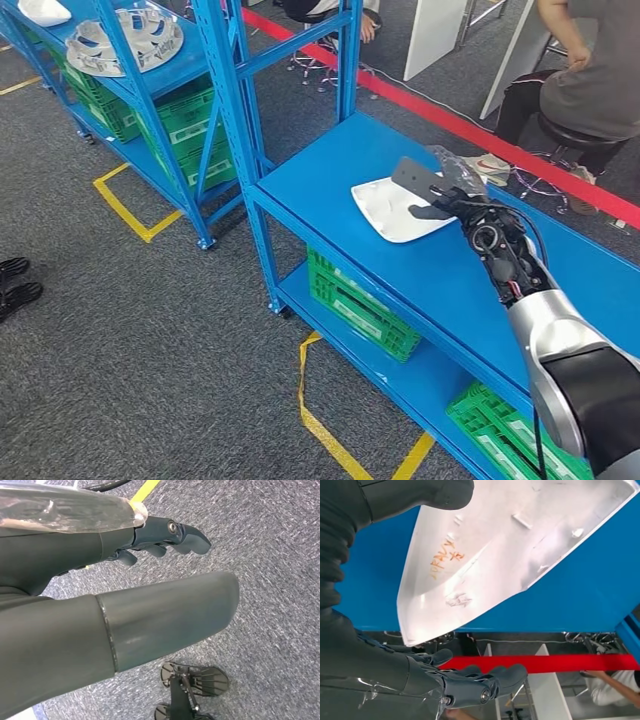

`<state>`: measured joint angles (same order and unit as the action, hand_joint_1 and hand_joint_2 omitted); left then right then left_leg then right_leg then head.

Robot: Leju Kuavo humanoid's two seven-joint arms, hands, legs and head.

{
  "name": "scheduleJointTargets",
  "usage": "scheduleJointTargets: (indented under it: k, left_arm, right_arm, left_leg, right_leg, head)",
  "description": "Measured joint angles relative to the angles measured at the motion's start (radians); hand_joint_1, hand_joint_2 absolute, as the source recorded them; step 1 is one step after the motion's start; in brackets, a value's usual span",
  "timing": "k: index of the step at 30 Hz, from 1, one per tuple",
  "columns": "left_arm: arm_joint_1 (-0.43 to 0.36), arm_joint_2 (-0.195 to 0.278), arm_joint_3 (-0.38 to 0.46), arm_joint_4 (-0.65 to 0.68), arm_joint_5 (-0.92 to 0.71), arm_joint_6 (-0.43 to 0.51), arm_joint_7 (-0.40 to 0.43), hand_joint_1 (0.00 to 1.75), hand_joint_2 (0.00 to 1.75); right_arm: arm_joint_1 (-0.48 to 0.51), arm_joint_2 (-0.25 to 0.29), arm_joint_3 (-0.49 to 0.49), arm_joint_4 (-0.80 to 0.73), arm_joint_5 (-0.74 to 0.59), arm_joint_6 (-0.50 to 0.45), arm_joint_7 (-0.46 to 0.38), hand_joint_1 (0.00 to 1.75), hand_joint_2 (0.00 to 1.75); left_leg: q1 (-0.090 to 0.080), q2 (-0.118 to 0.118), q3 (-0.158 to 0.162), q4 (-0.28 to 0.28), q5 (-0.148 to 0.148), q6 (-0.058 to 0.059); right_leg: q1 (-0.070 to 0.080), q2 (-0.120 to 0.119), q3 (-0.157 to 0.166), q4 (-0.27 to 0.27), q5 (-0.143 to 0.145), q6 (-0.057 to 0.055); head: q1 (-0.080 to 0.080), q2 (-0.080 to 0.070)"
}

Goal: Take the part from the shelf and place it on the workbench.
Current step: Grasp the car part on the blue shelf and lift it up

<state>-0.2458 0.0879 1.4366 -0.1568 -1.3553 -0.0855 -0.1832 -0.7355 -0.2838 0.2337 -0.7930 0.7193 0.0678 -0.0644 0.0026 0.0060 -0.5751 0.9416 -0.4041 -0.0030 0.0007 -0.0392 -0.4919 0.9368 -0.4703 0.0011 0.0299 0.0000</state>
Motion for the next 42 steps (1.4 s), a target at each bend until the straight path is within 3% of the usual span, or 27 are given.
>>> scheduleJointTargets:
  k: [12, 21, 35, 42]
  left_arm:
    - [0.001, 0.0, 0.0, 0.0, 0.006, 0.0, 0.0, 0.0, 0.0]
    - [0.001, -0.001, 0.0, 0.0, 0.005, 0.0, -0.001, 0.0, 0.0]
    - [-0.007, -0.004, 0.0, 0.0, -0.006, 0.0, 0.005, 0.0, 0.0]
    - [-0.01, -0.004, 0.0, 0.0, -0.011, 0.0, 0.011, 0.0, 0.0]
  right_arm:
    - [-0.003, 0.042, 0.017, 0.015, -0.094, 0.091, -0.003, 0.0, 1.75]
    - [0.073, 0.076, 0.05, -0.094, -0.226, 0.186, 0.049, 0.0, 1.75]
    - [0.12, 0.092, 0.083, -0.158, -0.245, 0.164, 0.076, 0.0, 1.75]
    - [0.119, 0.092, 0.086, -0.138, -0.16, 0.077, 0.075, 0.0, 1.75]
  left_leg:
    - [0.0, 0.0, 0.0, 0.0, 0.0, 0.0]
    - [0.0, 0.0, 0.0, 0.0, 0.0, 0.0]
    - [0.0, 0.0, 0.0, 0.0, 0.0, 0.0]
    - [0.0, 0.0, 0.0, 0.0, 0.0, 0.0]
  right_leg:
    - [0.0, -0.001, 0.0, 0.0, 0.0, 0.0]
    - [0.0, -0.001, 0.0, 0.0, 0.0, 0.0]
    - [0.0, -0.001, 0.0, 0.0, 0.0, 0.0]
    - [0.0, 0.0, 0.0, 0.0, 0.0, 0.0]
  head:
    - [0.0, 0.0]
    - [0.0, 0.0]
    - [0.0, 0.0]
    - [0.0, 0.0]
